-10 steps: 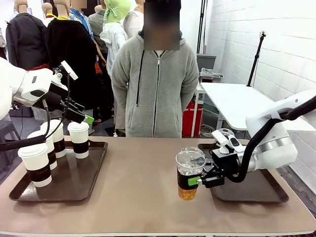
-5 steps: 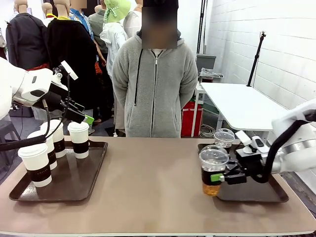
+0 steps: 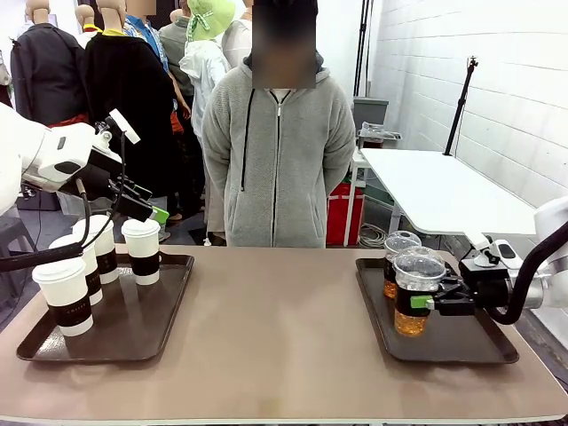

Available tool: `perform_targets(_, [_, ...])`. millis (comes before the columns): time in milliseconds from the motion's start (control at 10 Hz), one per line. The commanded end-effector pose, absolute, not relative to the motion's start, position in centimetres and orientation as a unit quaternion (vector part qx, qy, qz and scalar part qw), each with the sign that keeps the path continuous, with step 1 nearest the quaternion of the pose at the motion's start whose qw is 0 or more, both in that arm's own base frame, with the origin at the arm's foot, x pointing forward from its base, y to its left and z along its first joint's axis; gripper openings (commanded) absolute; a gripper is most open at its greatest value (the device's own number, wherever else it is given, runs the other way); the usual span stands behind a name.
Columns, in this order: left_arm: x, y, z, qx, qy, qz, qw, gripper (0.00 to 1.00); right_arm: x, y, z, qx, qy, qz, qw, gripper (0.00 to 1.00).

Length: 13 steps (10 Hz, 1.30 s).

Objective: Distribute the coffee onto the tray.
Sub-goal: Pick up another iced Americano from the middle of the table and place it on the right Handle tray.

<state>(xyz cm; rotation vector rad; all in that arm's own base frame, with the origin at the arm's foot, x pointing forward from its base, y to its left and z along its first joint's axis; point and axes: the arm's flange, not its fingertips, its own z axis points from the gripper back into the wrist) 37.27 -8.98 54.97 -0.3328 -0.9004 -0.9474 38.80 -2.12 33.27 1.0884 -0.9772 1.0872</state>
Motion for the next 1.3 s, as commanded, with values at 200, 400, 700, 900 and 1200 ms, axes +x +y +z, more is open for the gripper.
perform_targets(200, [37.5,-8.7,54.7,-0.157,-0.417,-0.445,0.777,1.00,40.6,-5.0,32.2,0.478,-0.430,0.459,0.613,0.73])
perform_targets(400, [37.5,-8.7,54.7,-0.157,-0.417,-0.445,0.777,1.00,41.0,-5.4,31.1,0.467,-0.431,0.467,0.615,0.73])
perform_targets(700, [37.5,-8.7,54.7,-0.157,-0.417,-0.445,0.777,1.00,41.1,-5.6,29.1,0.420,-0.468,0.472,0.617,0.73])
perform_targets(900, [37.5,-8.7,54.7,-0.157,-0.417,-0.445,0.777,1.00,41.2,-5.4,27.9,0.413,-0.480,0.466,0.618,0.73])
perform_targets(1200, [37.5,-8.7,54.7,-0.157,-0.417,-0.445,0.777,1.00,41.8,-4.9,26.0,0.399,-0.511,0.456,0.609,0.73])
